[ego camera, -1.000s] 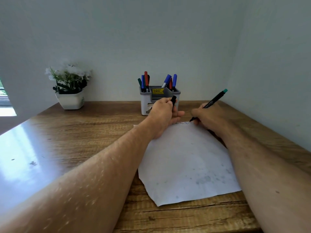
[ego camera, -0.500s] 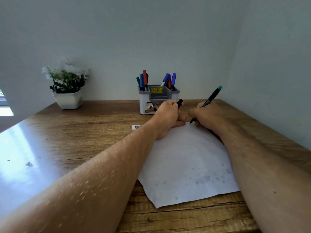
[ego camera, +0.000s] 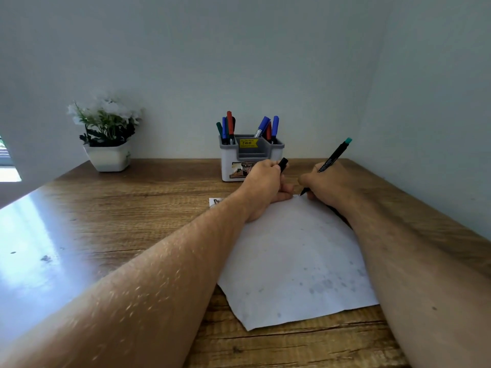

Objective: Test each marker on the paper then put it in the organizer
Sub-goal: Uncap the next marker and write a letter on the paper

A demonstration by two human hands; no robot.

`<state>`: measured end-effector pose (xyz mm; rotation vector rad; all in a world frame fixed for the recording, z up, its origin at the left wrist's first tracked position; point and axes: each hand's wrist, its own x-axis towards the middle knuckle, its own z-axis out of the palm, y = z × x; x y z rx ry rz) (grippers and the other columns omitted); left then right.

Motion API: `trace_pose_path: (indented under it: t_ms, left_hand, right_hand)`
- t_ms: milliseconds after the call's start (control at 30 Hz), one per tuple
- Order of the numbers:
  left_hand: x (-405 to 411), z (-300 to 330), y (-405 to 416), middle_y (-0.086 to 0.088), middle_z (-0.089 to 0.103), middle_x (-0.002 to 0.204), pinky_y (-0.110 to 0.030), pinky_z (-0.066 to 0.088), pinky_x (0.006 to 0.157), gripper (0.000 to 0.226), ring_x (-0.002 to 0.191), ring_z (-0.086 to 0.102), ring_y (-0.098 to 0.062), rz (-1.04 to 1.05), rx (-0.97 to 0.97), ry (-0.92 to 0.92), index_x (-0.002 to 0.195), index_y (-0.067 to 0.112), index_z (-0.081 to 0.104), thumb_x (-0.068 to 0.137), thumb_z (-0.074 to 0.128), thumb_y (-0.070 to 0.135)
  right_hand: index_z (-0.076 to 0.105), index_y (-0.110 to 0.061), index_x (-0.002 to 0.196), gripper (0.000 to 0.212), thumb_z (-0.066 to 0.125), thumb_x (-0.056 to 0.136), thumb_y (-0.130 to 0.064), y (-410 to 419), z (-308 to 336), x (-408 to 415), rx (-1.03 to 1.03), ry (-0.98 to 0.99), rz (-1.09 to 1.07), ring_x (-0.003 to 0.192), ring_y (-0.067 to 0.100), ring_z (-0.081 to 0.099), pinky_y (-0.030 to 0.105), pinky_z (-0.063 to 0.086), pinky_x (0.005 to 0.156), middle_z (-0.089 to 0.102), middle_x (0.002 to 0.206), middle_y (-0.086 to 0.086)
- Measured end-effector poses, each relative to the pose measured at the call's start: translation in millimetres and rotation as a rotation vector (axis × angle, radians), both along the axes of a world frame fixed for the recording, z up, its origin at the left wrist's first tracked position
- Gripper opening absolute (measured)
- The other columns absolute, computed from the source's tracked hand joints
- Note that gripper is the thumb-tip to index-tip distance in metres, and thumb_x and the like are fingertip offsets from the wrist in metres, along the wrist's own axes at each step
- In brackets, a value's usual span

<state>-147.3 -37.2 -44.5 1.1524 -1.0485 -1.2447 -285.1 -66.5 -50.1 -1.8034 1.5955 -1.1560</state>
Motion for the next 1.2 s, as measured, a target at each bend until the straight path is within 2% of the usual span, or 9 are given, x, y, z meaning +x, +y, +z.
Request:
trace_pose_path:
  t_ms: [133, 367, 533, 667, 800, 867, 933, 1033, 1200]
  left_hand:
    - [1, -1, 0, -0.004, 0.050, 0.078, -0.033, 0.059, 0.065, 0.029, 0.066, 0.058, -0.015, -0.008, -0.004, 0.016, 0.122, 0.009, 0.056, 0.105, 0.033, 0.009]
    - [2, -1, -1, -0.005, 0.051, 0.077, -0.034, 0.059, 0.065, 0.029, 0.065, 0.057, -0.016, -0.002, 0.001, 0.019, 0.120, 0.009, 0.057, 0.105, 0.033, 0.009]
    - [2, 0, 0, -0.004, 0.052, 0.075, -0.033, 0.059, 0.065, 0.026, 0.064, 0.057, -0.015, -0.014, 0.012, 0.032, 0.117, 0.008, 0.058, 0.105, 0.034, 0.007]
    - [3, -1, 0, -0.004, 0.053, 0.076, -0.034, 0.059, 0.065, 0.030, 0.065, 0.057, -0.016, -0.006, 0.027, 0.052, 0.122, 0.008, 0.059, 0.105, 0.034, 0.009]
    - [5, -1, 2, -0.005, 0.052, 0.077, -0.036, 0.060, 0.070, 0.030, 0.068, 0.057, -0.017, -0.025, -0.007, 0.052, 0.122, 0.008, 0.058, 0.104, 0.034, 0.008]
    - [6, -1, 3, -0.006, 0.053, 0.081, -0.037, 0.060, 0.074, 0.029, 0.071, 0.058, -0.017, -0.026, -0.054, 0.020, 0.120, 0.009, 0.058, 0.104, 0.034, 0.009]
    - [10, -2, 2, -0.006, 0.053, 0.087, -0.041, 0.060, 0.082, 0.027, 0.075, 0.059, -0.018, -0.007, -0.121, -0.060, 0.118, 0.010, 0.059, 0.105, 0.035, 0.011]
    - [18, -4, 0, -0.003, 0.055, 0.082, -0.048, 0.057, 0.090, 0.025, 0.075, 0.060, -0.017, 0.052, -0.211, -0.157, 0.103, 0.013, 0.060, 0.105, 0.036, 0.010]
    - [25, -6, -2, 0.000, 0.058, 0.085, -0.043, 0.057, 0.091, 0.026, 0.078, 0.060, -0.015, 0.126, -0.255, -0.271, 0.101, 0.019, 0.060, 0.104, 0.036, 0.008]
  right_hand:
    - [0.056, -0.015, 0.057, 0.020, 0.065, 0.073, -0.020, 1, 0, 1, 0.007, 0.012, 0.020, 0.051, 0.011, 0.055, 0.028, 0.040, 0.054, 0.067, 0.054, 0.001]
    - [0.054, -0.013, 0.063, 0.013, 0.063, 0.068, -0.022, -2, -2, 1, 0.002, 0.000, -0.026, 0.060, 0.021, 0.057, 0.032, 0.045, 0.055, 0.069, 0.070, 0.014]
    - [0.045, -0.017, 0.055, 0.021, 0.063, 0.066, -0.020, -1, -2, 0, 0.006, -0.011, -0.005, 0.057, 0.022, 0.055, 0.031, 0.040, 0.053, 0.058, 0.060, 0.009]
    - [0.050, -0.013, 0.065, 0.013, 0.060, 0.071, -0.017, -2, -2, 2, -0.018, 0.023, -0.075, 0.057, 0.018, 0.049, 0.027, 0.034, 0.050, 0.054, 0.062, 0.005]
    - [0.046, -0.015, 0.062, 0.017, 0.060, 0.072, -0.017, 0, 1, 4, -0.017, 0.020, -0.097, 0.059, 0.018, 0.049, 0.028, 0.032, 0.050, 0.052, 0.060, 0.002]
    - [0.047, -0.016, 0.062, 0.020, 0.063, 0.075, -0.020, 4, 3, 5, -0.040, -0.046, -0.054, 0.056, 0.016, 0.050, 0.027, 0.034, 0.050, 0.055, 0.059, 0.002]
    - [0.046, -0.018, 0.061, 0.022, 0.064, 0.073, -0.023, 8, 9, 9, -0.063, -0.193, 0.038, 0.048, 0.013, 0.044, 0.026, 0.032, 0.045, 0.052, 0.055, 0.001]
    - [0.045, -0.016, 0.064, 0.021, 0.062, 0.077, -0.016, 11, 15, 14, -0.023, -0.387, 0.182, 0.040, 0.013, 0.039, 0.023, 0.028, 0.041, 0.057, 0.057, 0.007]
    - [0.050, -0.011, 0.076, 0.016, 0.055, 0.091, -0.007, 14, 19, 16, 0.014, -0.649, 0.338, 0.046, 0.017, 0.056, 0.022, 0.039, 0.040, 0.069, 0.067, 0.010]
